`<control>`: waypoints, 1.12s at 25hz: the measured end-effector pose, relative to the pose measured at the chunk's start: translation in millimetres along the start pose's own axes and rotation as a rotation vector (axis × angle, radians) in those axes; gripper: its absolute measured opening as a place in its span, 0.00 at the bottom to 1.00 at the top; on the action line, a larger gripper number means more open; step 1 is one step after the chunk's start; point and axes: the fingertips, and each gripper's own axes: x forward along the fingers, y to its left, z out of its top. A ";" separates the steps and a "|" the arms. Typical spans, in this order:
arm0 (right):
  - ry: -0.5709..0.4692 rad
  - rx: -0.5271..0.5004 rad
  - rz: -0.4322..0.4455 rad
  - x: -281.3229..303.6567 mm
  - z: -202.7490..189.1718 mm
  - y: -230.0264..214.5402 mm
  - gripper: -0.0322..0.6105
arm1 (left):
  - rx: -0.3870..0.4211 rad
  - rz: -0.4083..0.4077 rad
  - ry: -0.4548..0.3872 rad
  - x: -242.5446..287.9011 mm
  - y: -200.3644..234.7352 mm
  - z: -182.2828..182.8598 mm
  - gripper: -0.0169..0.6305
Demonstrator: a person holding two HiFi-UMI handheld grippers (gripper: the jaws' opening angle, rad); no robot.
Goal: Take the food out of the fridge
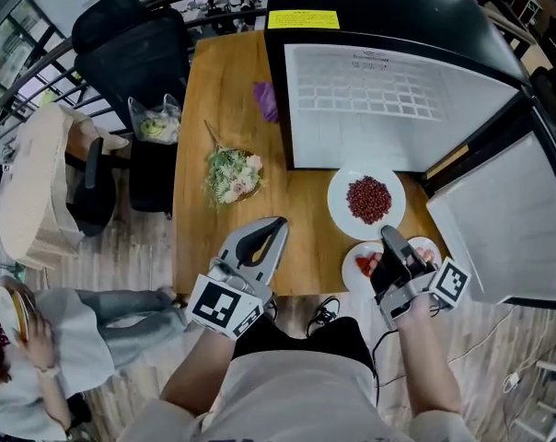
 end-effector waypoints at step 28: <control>0.069 0.086 -0.080 -25.3 -177.5 -123.6 0.09 | 0.016 -0.023 0.054 -116.0 -17.2 -51.5 0.04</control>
